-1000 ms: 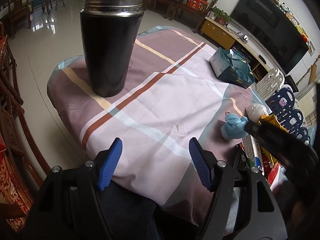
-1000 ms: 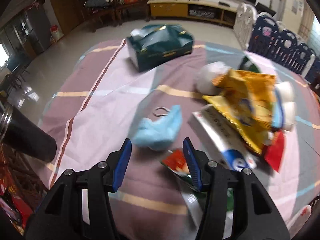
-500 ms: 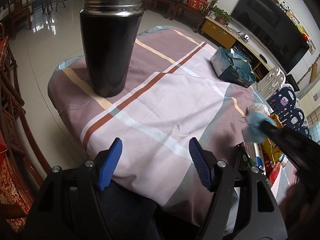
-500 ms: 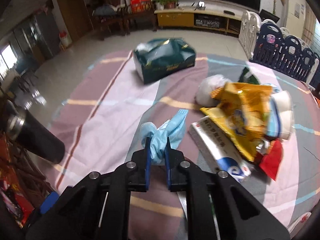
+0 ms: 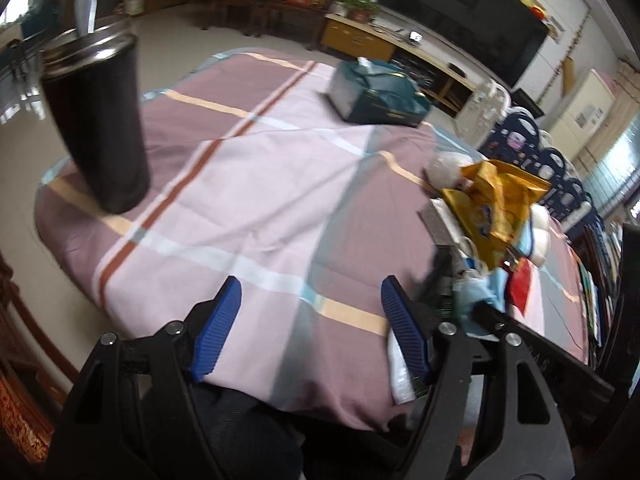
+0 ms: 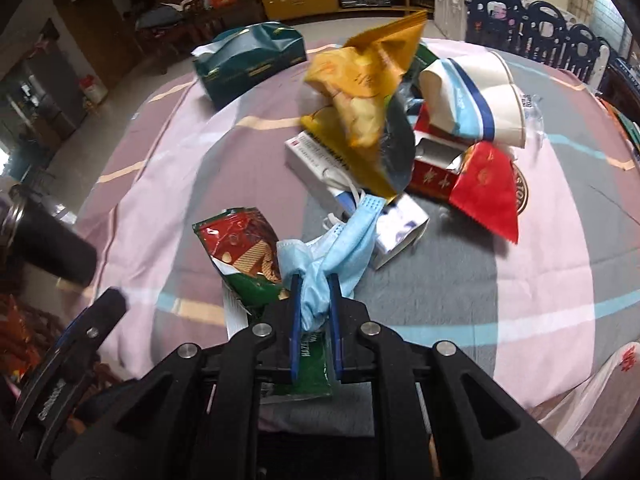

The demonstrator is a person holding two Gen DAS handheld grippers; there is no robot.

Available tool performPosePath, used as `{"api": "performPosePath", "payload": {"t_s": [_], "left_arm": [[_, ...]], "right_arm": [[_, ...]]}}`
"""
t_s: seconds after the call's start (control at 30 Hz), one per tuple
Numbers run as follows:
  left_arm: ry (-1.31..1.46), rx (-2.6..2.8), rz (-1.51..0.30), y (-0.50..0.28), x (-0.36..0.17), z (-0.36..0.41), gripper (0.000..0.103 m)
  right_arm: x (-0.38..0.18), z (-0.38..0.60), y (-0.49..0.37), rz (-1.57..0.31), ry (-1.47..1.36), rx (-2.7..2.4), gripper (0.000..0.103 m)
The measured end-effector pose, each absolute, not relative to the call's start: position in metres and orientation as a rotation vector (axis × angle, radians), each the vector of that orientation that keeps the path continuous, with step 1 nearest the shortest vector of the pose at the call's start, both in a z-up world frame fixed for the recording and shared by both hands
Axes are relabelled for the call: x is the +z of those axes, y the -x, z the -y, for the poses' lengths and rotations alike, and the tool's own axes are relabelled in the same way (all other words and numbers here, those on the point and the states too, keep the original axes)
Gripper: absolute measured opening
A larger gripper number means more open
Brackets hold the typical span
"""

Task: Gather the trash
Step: 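Grasp the green-red snack wrapper with the left tool while the right tool holds the mask, then carry both items over the wastebasket and open both tools to drop them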

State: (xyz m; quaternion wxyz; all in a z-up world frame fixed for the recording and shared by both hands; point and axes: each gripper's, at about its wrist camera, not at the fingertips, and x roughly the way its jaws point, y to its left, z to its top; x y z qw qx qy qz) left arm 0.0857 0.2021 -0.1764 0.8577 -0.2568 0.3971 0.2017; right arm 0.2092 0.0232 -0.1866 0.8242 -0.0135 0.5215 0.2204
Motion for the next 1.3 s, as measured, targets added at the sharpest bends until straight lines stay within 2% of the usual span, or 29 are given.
{"api": "performPosePath", "payload": {"t_s": [0.13,0.23,0.4,0.47,0.5,0.57,0.6,0.73,0.93,1.2,1.3], "left_arm": [[0.559,0.303,-0.838,-0.096,-0.181,-0.188,0.084],[0.622,0.181,-0.878,-0.124,-0.195,-0.177,0.084],[0.399,0.175,-1.007,-0.173,-0.204,-0.134,0.084],[0.35,0.153,-1.06,-0.186,-0.21,-0.122,0.066],[0.333,0.141,-1.088,-0.191,-0.213,-0.118,0.051],[0.307,0.127,-1.092,-0.195,-0.212,-0.113,0.044],[0.291,0.11,-1.085,-0.196,-0.21,-0.109,0.034],[0.232,0.111,-1.037,-0.19,-0.196,-0.101,0.027],[0.217,0.073,-0.955,-0.169,-0.158,-0.08,0.026],[0.245,-0.202,-0.896,-0.131,-0.11,0.002,0.026],[0.27,-0.349,-0.913,-0.123,-0.105,0.041,0.025]], "right_arm": [[-0.171,0.015,-0.201,-1.099,-0.11,0.461,0.013],[-0.157,0.049,-0.196,-1.069,-0.152,0.428,0.013],[-0.144,0.096,-0.18,-1.031,-0.156,0.375,0.013],[-0.139,0.105,-0.173,-1.015,-0.119,0.365,0.013],[-0.137,0.11,-0.17,-1.005,-0.094,0.356,0.013],[-0.133,0.121,-0.162,-0.989,-0.058,0.336,0.013],[-0.134,0.125,-0.162,-0.988,-0.058,0.331,0.013],[-0.134,0.147,-0.16,-0.985,-0.085,0.297,0.013],[-0.125,0.186,-0.15,-0.968,-0.101,0.235,0.013],[-0.138,0.269,-0.122,-1.008,-0.093,0.079,0.013],[-0.159,0.294,-0.113,-1.098,-0.052,0.012,0.015]]}}
